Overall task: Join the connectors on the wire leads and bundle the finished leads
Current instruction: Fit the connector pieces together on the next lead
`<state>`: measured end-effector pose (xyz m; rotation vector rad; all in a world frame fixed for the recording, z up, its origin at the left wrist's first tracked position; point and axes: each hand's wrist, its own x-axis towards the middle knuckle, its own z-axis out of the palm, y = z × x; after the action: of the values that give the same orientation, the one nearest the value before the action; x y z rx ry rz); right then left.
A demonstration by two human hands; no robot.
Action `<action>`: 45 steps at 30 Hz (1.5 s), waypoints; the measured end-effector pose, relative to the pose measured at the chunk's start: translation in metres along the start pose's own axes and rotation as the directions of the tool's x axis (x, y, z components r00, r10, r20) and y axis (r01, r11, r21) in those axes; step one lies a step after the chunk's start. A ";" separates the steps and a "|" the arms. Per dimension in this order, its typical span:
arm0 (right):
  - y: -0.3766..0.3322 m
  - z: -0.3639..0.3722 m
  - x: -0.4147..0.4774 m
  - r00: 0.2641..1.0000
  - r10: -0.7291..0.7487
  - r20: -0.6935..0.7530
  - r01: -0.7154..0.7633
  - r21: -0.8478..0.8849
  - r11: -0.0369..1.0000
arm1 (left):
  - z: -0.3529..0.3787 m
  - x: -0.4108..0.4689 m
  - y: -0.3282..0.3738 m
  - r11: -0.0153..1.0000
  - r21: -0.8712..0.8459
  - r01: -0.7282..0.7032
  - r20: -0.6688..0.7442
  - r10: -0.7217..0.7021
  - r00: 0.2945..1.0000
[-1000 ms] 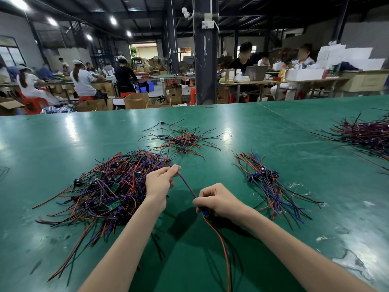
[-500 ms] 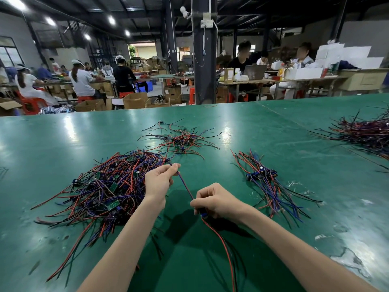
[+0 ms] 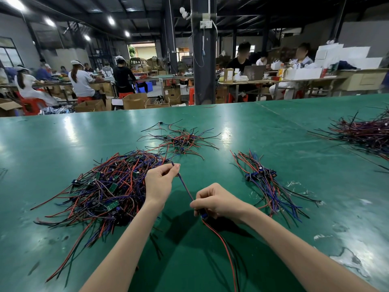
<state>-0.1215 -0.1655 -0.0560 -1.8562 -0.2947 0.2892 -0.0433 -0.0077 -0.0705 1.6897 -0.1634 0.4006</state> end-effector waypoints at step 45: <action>0.009 -0.023 0.015 0.882 0.009 -0.471 0.088 0.185 0.979 | 0.013 -0.011 0.003 0.973 -0.136 0.184 0.144 -0.165 0.976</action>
<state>-0.0994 -0.1833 -0.0588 -1.6539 0.0340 -0.1617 -0.0521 -0.0223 -0.0726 1.5683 -0.1366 0.1408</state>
